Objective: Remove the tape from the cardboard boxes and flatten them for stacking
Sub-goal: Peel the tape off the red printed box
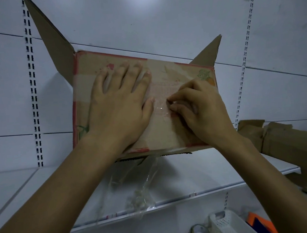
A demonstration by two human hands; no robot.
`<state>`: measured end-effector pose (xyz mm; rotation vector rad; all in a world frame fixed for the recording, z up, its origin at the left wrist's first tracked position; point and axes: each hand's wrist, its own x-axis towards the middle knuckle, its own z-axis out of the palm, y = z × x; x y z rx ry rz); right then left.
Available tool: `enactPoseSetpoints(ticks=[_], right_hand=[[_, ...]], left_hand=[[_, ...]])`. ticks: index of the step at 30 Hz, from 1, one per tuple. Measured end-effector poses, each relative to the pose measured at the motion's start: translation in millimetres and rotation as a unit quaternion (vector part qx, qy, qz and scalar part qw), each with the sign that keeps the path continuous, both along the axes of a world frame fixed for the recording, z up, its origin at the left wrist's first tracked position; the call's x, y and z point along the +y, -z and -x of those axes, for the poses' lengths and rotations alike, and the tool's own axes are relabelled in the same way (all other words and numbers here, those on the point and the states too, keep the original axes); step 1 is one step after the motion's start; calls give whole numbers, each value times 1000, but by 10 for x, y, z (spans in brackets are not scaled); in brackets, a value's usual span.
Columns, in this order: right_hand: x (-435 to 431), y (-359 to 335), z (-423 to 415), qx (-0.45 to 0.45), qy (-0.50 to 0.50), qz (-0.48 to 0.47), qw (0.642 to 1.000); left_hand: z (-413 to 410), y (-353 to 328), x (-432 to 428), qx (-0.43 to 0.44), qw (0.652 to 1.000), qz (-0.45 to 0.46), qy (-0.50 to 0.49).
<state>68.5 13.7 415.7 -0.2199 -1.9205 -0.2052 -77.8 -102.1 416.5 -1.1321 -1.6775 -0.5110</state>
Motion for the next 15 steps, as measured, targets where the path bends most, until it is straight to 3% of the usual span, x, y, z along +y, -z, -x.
enactPoseSetpoints(ticks=[9,15], right_hand=[[19,34,31,-41,40,-10,998],[45,202,63,-11,14,-10,1000]], left_hand=[[8,169,51,4,1000,5,-6],[37,146,64,4,1000,-5,-4]])
